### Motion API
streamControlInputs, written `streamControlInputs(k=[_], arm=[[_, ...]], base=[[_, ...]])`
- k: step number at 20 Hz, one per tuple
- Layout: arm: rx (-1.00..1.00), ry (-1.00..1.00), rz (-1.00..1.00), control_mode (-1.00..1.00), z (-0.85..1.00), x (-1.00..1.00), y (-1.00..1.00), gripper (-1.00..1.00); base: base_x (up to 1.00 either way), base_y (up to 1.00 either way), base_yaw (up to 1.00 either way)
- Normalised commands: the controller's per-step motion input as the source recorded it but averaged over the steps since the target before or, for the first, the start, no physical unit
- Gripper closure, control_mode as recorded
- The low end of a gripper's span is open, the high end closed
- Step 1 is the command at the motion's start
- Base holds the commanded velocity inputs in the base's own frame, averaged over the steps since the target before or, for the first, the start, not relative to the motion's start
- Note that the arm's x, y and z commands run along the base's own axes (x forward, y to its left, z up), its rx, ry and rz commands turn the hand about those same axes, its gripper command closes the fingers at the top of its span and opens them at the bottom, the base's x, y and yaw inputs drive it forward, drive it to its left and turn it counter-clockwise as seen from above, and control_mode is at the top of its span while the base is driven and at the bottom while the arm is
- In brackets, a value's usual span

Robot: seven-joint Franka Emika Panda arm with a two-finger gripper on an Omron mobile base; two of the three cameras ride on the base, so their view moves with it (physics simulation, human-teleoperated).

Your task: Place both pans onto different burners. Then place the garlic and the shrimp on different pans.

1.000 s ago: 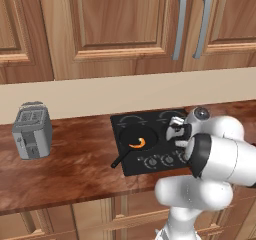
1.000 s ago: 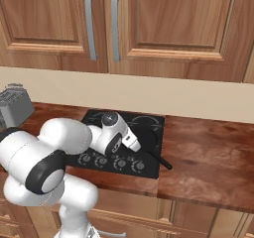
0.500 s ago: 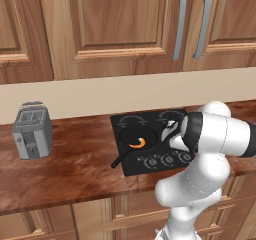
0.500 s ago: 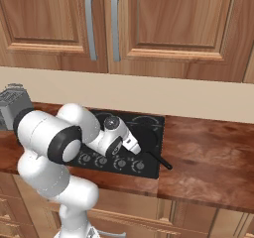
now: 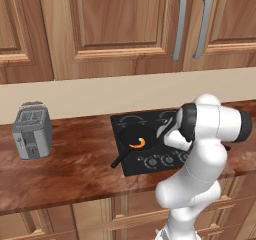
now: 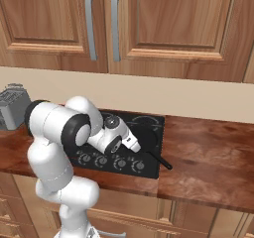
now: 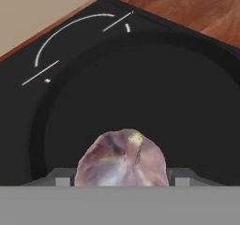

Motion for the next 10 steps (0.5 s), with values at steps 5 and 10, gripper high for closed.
streamControlInputs(k=[5,10], arm=[[0.00,0.00,0.00,-1.00,0.00,0.16,-0.03,-1.00],[0.00,0.00,0.00,-1.00,0.11,0.13,-0.12,-1.00]], base=[[0.00,0.00,0.00],[0.00,0.00,0.00]])
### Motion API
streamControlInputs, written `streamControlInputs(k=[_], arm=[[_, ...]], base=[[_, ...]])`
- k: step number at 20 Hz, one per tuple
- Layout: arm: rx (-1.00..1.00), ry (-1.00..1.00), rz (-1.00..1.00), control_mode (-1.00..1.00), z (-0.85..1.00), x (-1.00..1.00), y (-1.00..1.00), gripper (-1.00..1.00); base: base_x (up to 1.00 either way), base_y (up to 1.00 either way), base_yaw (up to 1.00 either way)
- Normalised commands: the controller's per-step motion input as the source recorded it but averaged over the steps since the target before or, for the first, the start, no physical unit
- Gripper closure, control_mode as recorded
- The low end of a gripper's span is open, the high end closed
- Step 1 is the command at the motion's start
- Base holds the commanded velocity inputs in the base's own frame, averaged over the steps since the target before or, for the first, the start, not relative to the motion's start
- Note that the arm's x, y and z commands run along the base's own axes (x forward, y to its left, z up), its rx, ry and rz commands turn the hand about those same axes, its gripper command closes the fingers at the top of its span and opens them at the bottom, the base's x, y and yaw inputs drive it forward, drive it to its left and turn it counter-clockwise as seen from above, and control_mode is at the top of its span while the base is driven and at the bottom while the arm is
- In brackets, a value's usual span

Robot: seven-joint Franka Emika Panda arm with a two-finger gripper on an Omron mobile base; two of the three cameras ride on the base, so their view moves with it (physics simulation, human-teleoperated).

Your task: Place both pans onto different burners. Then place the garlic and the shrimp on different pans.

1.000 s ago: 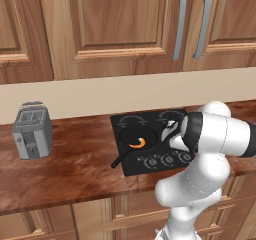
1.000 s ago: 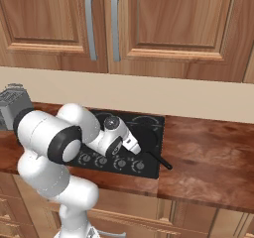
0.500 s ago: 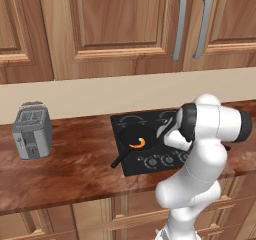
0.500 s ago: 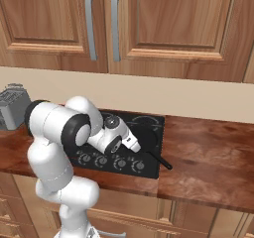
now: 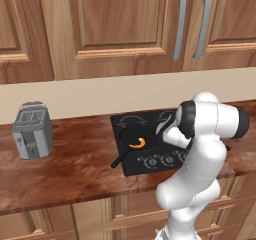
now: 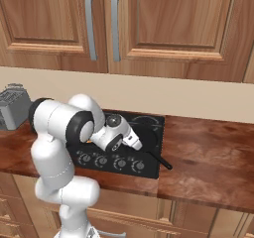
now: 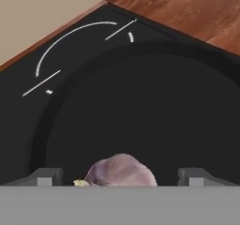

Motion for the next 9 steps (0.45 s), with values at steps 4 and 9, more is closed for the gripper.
streamControlInputs(k=[4,9], arm=[[0.00,-0.01,0.00,-1.00,0.35,0.01,-0.10,-1.00],[0.00,-0.04,0.00,-1.00,0.47,-0.02,-0.01,-1.00]], base=[[0.00,0.00,0.00],[0.00,0.00,0.00]])
